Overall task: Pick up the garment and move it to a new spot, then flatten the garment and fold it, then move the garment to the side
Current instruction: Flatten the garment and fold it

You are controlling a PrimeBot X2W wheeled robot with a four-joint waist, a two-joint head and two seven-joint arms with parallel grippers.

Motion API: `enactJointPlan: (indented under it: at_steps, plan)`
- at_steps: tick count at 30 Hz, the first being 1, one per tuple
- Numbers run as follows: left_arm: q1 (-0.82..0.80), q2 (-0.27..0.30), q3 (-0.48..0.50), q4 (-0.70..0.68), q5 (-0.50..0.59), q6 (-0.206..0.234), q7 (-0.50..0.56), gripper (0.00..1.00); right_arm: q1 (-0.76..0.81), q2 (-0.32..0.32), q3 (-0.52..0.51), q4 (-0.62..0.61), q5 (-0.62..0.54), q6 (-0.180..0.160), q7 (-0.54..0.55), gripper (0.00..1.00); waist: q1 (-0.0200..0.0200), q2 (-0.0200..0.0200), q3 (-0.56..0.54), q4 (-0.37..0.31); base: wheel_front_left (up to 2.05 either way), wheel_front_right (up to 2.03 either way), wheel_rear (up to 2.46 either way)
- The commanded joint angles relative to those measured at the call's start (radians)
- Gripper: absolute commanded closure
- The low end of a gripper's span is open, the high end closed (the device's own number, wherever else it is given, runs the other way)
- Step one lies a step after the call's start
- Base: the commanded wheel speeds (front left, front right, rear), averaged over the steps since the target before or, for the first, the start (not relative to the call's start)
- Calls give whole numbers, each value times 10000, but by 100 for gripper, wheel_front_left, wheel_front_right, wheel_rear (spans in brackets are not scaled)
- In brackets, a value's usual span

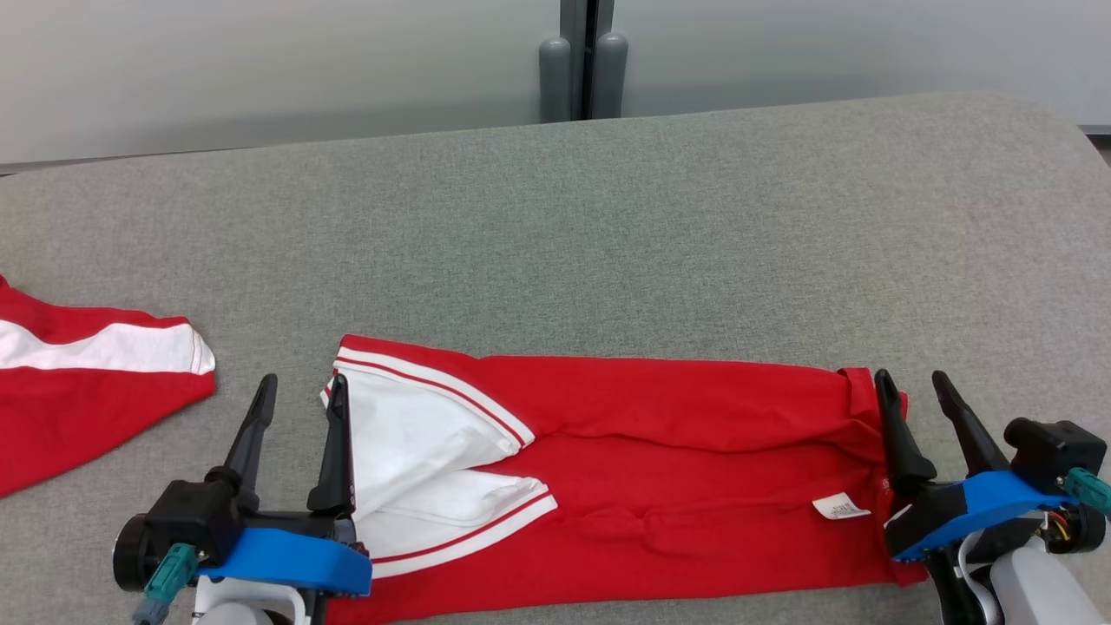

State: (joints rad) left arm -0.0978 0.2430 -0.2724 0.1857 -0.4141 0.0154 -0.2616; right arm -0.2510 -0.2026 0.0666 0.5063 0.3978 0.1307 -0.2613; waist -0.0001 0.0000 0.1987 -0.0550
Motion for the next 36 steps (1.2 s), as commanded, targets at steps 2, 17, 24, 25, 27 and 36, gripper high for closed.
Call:
enactJointPlan:
  at_steps: [2,17,24,25,27,36]
  plan:
    - [246,-309,605,-395,618,-77,-42,0,-36,-13,-27,319,-99,3,-51,0,1,0,-15,36,0,0,0]
    - [898,-1797,3189,-1220,2888,-274,-42,0,-689,158,403,3076,192,2,-15,0,1,0,144,207,0,0,0]
    - [966,-1912,3524,-1074,3174,-236,-42,0,-640,362,877,4056,479,0,62,31,1,0,107,214,0,0,0]
    - [974,-1918,3552,-1059,3201,-233,-42,0,-615,430,1040,4165,513,2,81,57,1,0,97,212,0,0,0]
    - [999,-1924,3594,-1025,3210,-227,-42,0,-589,549,1376,4301,639,14,154,100,1,0,76,198,0,0,0]
    - [1068,-1928,3728,-809,3201,-248,-43,0,-981,-103,1487,4202,1125,-17,58,100,1,0,-94,77,0,0,0]
